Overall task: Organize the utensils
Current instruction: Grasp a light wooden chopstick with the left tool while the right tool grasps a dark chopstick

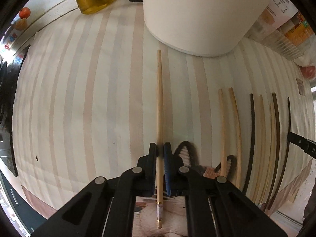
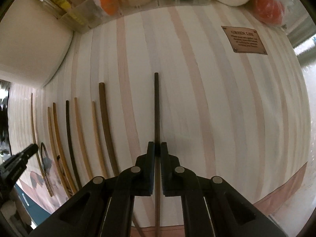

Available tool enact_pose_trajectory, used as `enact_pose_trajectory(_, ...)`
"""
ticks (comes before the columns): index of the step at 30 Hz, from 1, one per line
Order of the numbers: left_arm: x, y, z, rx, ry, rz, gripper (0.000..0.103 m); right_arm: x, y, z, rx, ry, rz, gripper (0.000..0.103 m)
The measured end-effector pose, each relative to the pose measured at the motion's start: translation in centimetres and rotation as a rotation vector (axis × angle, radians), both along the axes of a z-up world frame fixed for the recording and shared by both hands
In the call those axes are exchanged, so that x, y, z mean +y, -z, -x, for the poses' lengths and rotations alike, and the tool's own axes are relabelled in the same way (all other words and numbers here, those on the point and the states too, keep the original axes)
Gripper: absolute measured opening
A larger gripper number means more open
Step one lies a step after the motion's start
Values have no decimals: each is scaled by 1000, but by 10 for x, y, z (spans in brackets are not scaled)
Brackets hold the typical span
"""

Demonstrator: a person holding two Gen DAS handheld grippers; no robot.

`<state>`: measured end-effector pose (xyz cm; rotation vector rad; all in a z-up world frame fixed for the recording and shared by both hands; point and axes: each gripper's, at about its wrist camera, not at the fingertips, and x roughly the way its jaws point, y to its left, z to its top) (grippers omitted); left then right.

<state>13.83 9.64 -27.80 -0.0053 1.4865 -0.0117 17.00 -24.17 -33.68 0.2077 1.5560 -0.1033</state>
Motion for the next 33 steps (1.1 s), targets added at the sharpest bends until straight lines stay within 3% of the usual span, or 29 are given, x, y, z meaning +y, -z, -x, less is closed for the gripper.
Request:
enact_pose_trajectory(3,13,-6,-3,-4,-22,15,5,-2,-1,-2,-10,-9,-12,5)
enact_pose_trajectory(15,28,-64,11,-127,-41,61,5,-3,-59,-10,-166,-19,-59,5)
enact_pose_trajectory(23,30,-111,10,-211,-36,81,5,26,-104,-23,-243,-51,-88,5)
enact_pose_trajectory(28,18,-106,1,-201,-29,76,5,33,-116,-32,-239,-90,-98,5)
enact_pose_trajectory(33,27,-57,-5,-92,-41,59,5,36,-91,-38,-144,-105,-88,5)
